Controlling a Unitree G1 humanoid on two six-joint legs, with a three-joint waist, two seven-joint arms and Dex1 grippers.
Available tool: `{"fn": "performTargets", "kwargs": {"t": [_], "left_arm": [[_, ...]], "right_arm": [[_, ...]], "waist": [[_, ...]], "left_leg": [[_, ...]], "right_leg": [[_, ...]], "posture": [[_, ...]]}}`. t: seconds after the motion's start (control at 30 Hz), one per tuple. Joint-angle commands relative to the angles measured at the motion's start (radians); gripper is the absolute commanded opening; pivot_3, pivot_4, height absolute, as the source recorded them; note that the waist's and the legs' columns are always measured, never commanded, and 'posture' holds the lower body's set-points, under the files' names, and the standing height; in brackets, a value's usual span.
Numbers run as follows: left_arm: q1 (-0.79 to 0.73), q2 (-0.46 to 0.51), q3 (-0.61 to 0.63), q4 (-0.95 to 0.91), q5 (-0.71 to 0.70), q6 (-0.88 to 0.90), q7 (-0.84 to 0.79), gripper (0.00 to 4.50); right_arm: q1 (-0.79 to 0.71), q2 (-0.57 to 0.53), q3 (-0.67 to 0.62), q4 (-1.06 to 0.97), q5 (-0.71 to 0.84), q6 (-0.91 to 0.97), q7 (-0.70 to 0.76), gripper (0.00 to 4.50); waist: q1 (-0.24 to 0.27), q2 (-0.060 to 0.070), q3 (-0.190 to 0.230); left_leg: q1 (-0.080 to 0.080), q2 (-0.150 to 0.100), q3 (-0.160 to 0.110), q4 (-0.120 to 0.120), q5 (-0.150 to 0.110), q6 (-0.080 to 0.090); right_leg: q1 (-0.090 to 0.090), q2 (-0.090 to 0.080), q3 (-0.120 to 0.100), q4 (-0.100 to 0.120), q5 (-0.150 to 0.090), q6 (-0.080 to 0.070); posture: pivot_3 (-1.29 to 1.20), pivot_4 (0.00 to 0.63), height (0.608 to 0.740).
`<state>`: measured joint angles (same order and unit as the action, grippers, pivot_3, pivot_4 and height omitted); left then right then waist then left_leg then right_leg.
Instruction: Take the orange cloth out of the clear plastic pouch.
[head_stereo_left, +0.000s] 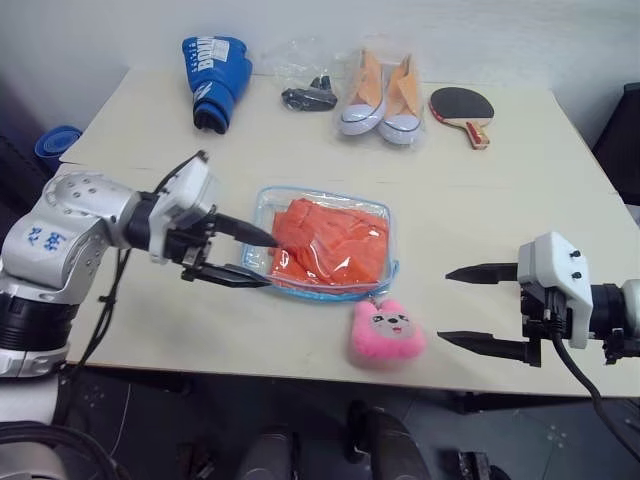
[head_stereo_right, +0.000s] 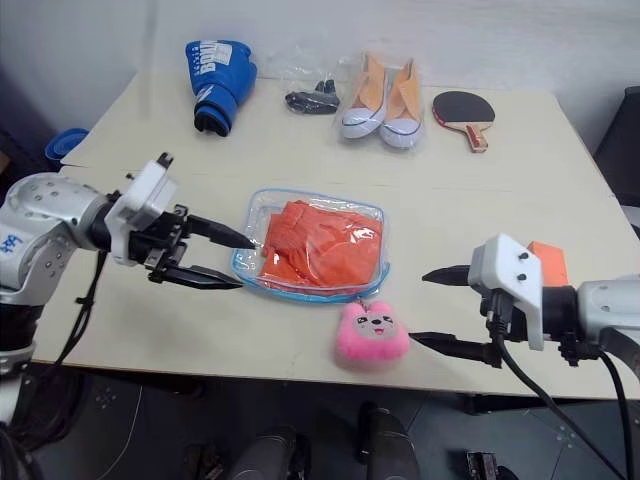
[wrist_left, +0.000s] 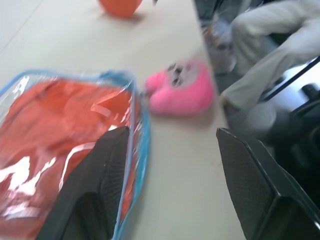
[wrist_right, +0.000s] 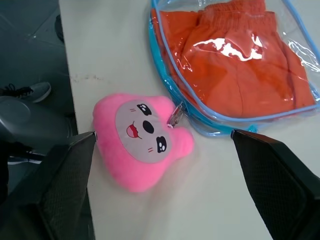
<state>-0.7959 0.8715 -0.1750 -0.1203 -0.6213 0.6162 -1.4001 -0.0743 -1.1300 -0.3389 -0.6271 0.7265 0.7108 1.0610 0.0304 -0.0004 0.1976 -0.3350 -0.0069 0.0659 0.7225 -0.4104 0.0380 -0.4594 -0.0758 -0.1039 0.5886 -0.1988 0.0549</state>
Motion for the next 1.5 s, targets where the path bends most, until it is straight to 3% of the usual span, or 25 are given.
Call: {"fn": "performTargets", "kwargs": {"t": [0.03, 0.13, 0.27, 0.4, 0.9, 1.23, 1.37, 1.5], "left_arm": [[-0.037, -0.07, -0.138, 0.008, 0.099, -0.054, -0.073, 2.94], [-0.058, -0.148, -0.242, 0.065, 0.214, -0.167, -0.115, 2.94], [-0.082, -0.306, -0.393, 0.153, 0.428, -0.335, -0.026, 2.94], [-0.07, -0.406, -0.416, 0.216, 0.54, -0.467, 0.067, 2.94], [0.007, -0.492, -0.399, 0.304, 0.702, -0.724, 0.235, 2.94], [0.01, -0.537, -0.363, 0.32, 0.691, -0.715, 0.253, 0.02], [0.016, -0.528, -0.349, 0.303, 0.686, -0.702, 0.242, 0.02], [0.014, -0.451, -0.305, 0.275, 0.658, -0.69, 0.185, 0.02]], "right_arm": [[-0.054, -0.028, 0.069, 0.023, -0.06, -0.06, 0.03, 4.5], [-0.108, -0.02, 0.133, 0.044, -0.087, -0.07, 0.034, 4.5], [-0.171, -0.01, 0.194, 0.077, -0.128, -0.079, 0.028, 4.5], [-0.19, -0.001, 0.212, 0.09, -0.153, -0.078, 0.015, 4.5], [-0.208, 0.012, 0.239, 0.116, -0.196, -0.097, 0.014, 4.5], [-0.244, 0.016, 0.278, 0.15, -0.243, -0.131, 0.028, 4.5], [-0.278, 0.033, 0.303, 0.19, -0.28, -0.158, 0.018, 4.5], [-0.328, 0.069, 0.377, 0.249, -0.381, -0.248, 0.011, 4.5]], "waist": [[-0.004, 0.0, 0.0], [-0.007, 0.0, 0.0], [-0.004, 0.0, 0.0], [-0.002, 0.0, 0.0], [0.001, 0.0, 0.0], [0.003, 0.0, 0.0], [0.0, 0.0, 0.0], [-0.007, 0.0, 0.0]], "left_leg": [[0.0, 0.0, 0.0, 0.0, 0.0, 0.0], [0.0, 0.001, 0.002, 0.0, 0.001, -0.001], [0.0, 0.002, 0.003, 0.0, 0.001, -0.002], [-0.001, 0.001, 0.001, 0.002, 0.001, -0.002], [-0.001, 0.001, 0.0, 0.002, 0.0, -0.001], [-0.001, 0.001, 0.0, 0.003, 0.0, -0.001], [-0.001, 0.001, 0.0, 0.003, 0.0, -0.001], [-0.001, 0.002, 0.0, 0.003, 0.0, -0.001]], "right_leg": [[0.0, 0.001, 0.0, 0.0, 0.0, 0.0], [-0.001, 0.003, 0.0, 0.0, 0.0, 0.0], [-0.002, 0.004, 0.0, 0.001, 0.0, -0.001], [-0.001, 0.002, 0.001, 0.001, 0.0, -0.001], [-0.001, -0.004, 0.0, 0.001, 0.0, -0.001], [-0.001, -0.004, 0.0, 0.001, 0.0, 0.0], [-0.001, -0.003, 0.0, 0.002, 0.0, 0.0], [-0.001, -0.003, 0.0, 0.002, 0.0, -0.001]], "posture": [[0.0, 0.15, 0.74], [0.0, 0.15, 0.74], [0.0, 0.15, 0.74], [0.0, 0.15, 0.74], [0.0, 0.15, 0.74], [0.0, 0.15, 0.74], [0.0, 0.15, 0.74], [0.0, 0.15, 0.74]]}}
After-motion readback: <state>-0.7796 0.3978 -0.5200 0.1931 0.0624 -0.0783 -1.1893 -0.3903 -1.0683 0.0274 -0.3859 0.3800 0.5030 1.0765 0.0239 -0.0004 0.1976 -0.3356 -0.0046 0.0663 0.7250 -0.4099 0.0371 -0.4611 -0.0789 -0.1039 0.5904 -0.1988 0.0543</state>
